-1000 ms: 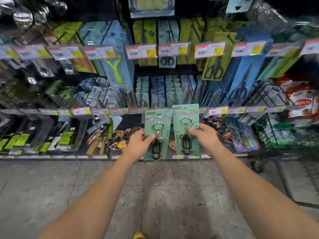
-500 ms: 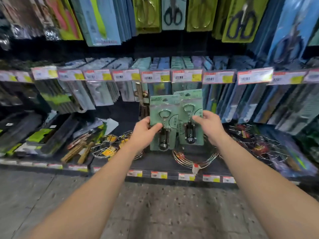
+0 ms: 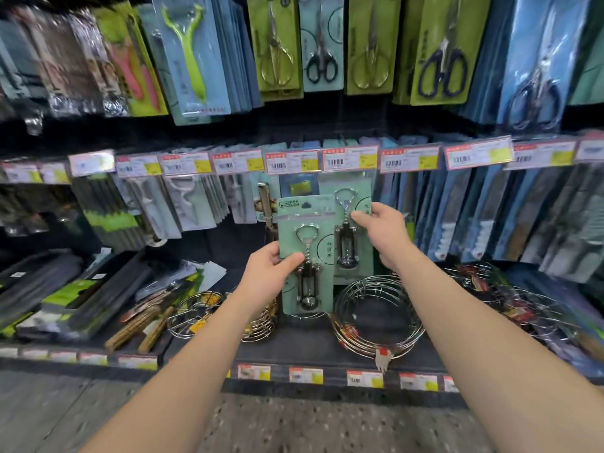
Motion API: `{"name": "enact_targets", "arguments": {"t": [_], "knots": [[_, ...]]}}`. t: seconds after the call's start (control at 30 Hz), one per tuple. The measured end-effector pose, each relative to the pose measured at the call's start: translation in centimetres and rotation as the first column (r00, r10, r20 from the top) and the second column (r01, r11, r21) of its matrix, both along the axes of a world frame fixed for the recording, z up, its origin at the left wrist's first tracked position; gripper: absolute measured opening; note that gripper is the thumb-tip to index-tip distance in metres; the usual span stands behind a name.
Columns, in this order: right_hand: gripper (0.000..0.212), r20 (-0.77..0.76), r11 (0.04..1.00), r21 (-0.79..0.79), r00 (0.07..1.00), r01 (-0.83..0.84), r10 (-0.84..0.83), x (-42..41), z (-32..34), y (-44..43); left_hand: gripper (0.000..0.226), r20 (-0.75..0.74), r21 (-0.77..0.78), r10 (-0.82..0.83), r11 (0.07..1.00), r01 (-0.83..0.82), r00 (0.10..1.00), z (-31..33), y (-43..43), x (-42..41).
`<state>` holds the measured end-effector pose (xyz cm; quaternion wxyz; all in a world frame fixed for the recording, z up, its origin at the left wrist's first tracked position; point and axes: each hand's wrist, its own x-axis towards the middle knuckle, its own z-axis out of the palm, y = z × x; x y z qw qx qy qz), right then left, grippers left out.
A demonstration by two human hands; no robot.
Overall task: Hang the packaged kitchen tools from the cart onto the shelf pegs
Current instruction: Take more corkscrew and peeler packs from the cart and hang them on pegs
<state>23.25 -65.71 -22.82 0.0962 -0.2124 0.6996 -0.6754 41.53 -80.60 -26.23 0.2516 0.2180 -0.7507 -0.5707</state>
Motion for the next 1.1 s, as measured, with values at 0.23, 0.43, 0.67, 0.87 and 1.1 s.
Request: {"name": "enact_targets", "arguments": {"t": [0.23,0.43,0.67,0.87,1.1], "knots": [[0.069,0.041,0.998,-0.066,0.999,0.014,-0.011,-0.9,1.4,-0.8,0.019,-0.050,-0.015,-0.037,0.999,0.036,0.998,1.4,0.3,0.0],[0.054,0.164,0.996,-0.083,0.986,0.042,-0.028,-1.7,0.6,-1.5,0.019,-0.070,0.005,-0.060,0.998,0.061,0.996,1.1,0.7,-0.1],[0.085,0.180,0.995,0.025,0.979,0.096,-0.099,-3.0,1.4,-2.5,0.020,-0.075,0.003,-0.067,0.998,0.067,0.995,0.8,0.6,-0.4],[0.029,0.180,1.000,0.007,0.984,0.014,-0.015,-1.4,-2.1,0.2,0.022,-0.057,0.017,-0.061,0.998,0.062,0.997,0.5,1.5,-1.7],[0.032,0.162,0.939,-0.058,0.925,-0.338,0.343,2.5,-2.5,2.5,0.023,-0.066,0.033,-0.072,0.997,0.074,0.995,1.3,2.9,-4.1]]}}
